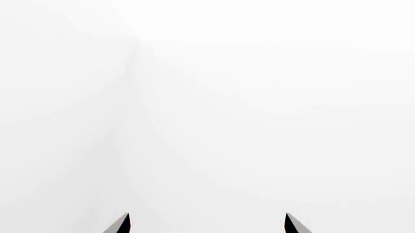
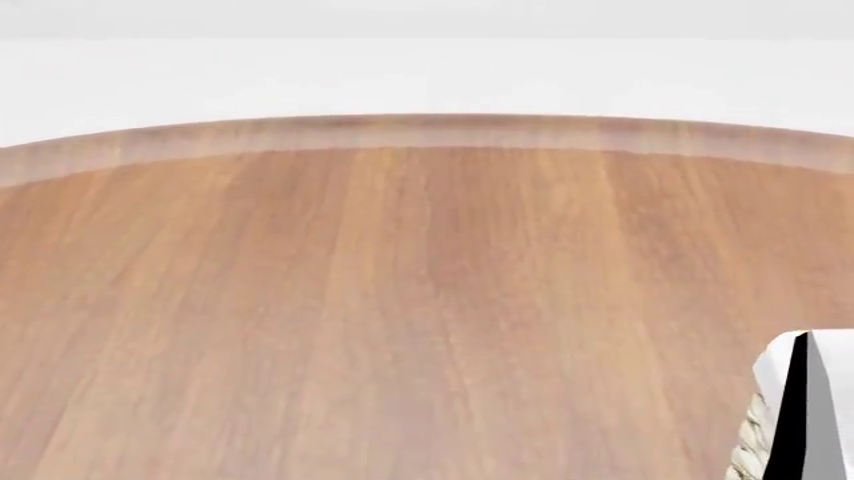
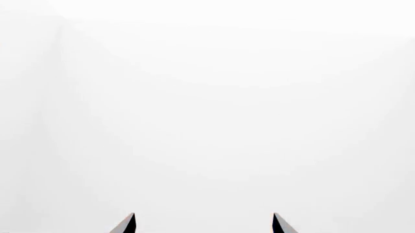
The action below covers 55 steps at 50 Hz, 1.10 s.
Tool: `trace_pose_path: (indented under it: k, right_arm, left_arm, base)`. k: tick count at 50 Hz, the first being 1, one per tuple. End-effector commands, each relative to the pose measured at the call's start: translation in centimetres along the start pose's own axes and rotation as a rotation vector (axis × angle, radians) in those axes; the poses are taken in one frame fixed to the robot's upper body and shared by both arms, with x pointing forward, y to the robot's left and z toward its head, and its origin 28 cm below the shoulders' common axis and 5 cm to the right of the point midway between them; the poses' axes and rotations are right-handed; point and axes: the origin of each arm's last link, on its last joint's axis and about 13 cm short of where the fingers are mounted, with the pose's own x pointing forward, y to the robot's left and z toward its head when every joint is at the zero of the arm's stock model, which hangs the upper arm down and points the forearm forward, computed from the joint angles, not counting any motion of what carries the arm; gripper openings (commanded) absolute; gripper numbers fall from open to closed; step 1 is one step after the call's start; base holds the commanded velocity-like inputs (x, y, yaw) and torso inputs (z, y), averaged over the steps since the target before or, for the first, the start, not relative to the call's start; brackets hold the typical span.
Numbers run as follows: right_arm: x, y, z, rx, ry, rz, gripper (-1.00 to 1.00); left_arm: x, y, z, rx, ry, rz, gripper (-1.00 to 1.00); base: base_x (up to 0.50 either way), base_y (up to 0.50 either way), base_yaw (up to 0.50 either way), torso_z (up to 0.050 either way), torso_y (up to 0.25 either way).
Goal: Pick the milk and place it in the basket.
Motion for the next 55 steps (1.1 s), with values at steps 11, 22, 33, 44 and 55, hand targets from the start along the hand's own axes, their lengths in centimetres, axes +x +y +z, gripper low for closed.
trace_pose_path:
  k: [11, 22, 33, 44, 55]
  right_arm:
    - [2.8, -0.2, -0.4, -0.035, 0.018, 0.118, 1.00]
    - [6.4, 0.5, -2.2, -0.033, 0.116, 0.386, 1.00]
    - [8.2, 1.4, -5.6, -0.008, 0.255, 0.651, 1.00]
    - [9.7, 2.0, -9.6, -0.013, 0.385, 0.777, 1.00]
    - [9.6, 3.5, -12.5, -0.029, 0.492, 0.921, 1.00]
  left_arm:
    - [-0.1, 0.2, -0.1, 0.015, -0.007, 0.004, 1.00]
    - [-0.1, 0.3, -0.1, 0.015, -0.005, 0.004, 1.00]
    - [-0.1, 0.3, -0.1, 0.013, -0.004, 0.006, 1.00]
    - [0.0, 0.3, -0.3, 0.013, -0.002, 0.006, 1.00]
    - [0.0, 0.4, -0.4, 0.014, -0.001, 0.010, 1.00]
  base:
    - [0.00, 0.00, 0.00, 0.000, 0.000]
    - [0.00, 0.00, 0.00, 0.000, 0.000]
    - [0.00, 0.00, 0.00, 0.000, 0.000]
    - [0.00, 0.00, 0.00, 0.000, 0.000]
    - [0.00, 0.00, 0.00, 0.000, 0.000]
